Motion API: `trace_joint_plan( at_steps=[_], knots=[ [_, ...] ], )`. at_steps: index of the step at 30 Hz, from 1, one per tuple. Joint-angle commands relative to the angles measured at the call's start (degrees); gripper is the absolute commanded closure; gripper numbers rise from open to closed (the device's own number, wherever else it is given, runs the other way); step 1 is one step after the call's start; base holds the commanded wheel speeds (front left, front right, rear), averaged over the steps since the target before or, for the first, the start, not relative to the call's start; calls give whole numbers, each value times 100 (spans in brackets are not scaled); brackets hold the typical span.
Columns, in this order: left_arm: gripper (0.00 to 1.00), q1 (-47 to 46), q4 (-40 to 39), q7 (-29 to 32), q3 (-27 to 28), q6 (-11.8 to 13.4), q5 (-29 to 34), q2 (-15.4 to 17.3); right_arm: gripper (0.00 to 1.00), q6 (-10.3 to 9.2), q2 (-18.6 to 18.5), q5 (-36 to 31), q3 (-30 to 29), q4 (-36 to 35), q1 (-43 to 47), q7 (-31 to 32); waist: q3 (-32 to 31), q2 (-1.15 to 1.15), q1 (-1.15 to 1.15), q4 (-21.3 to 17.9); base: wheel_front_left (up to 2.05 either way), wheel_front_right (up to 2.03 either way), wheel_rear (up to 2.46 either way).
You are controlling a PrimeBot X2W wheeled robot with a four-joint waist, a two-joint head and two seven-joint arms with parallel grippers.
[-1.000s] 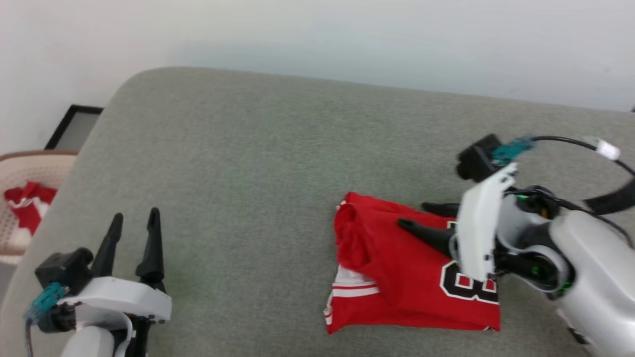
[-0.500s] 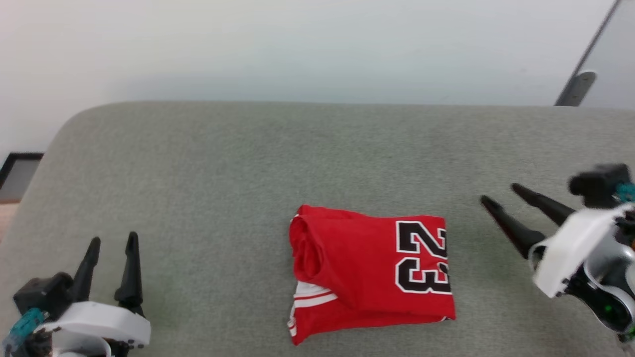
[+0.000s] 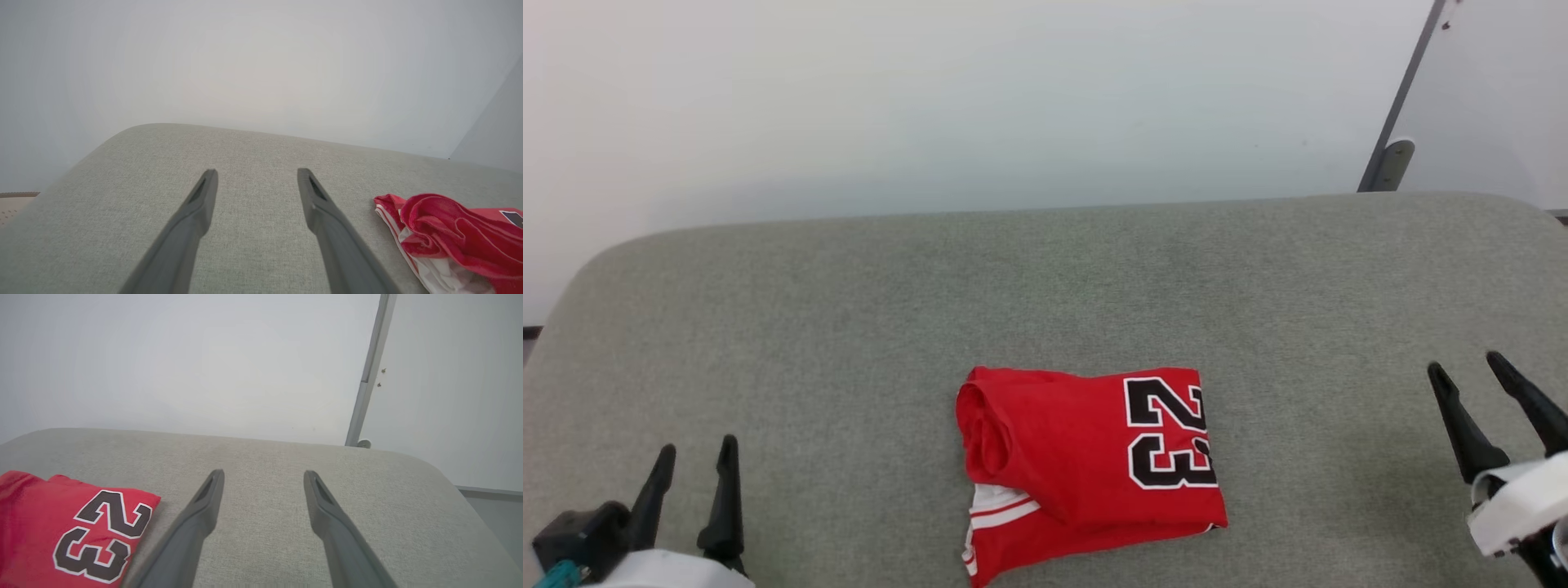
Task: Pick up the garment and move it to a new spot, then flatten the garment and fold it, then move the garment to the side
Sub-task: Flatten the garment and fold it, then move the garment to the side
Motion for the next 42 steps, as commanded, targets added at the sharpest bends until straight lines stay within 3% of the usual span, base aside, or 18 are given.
trace_joint_plan(
  at_steps=[1,19,33,42],
  knots=[
    [0,84,-20,-22,14,-39,-32,7,0,-10,69,-60,-87,59,105,-104,-36,0,0,-38,0,0,0],
    [0,338,-106,-22,18,-78,-129,-10,0,-10,526,-438,-601,314,699,-500,-101,0,0,-5,0,0,0],
    [0,332,-89,-22,-60,-85,-134,6,0,-10,615,-485,-591,247,738,-444,-91,0,0,78,0,0,0],
    [0,225,-184,14,-178,-43,-90,18,0,-10,715,-418,-115,47,546,-65,11,0,0,375,0,0,0]
  ],
)
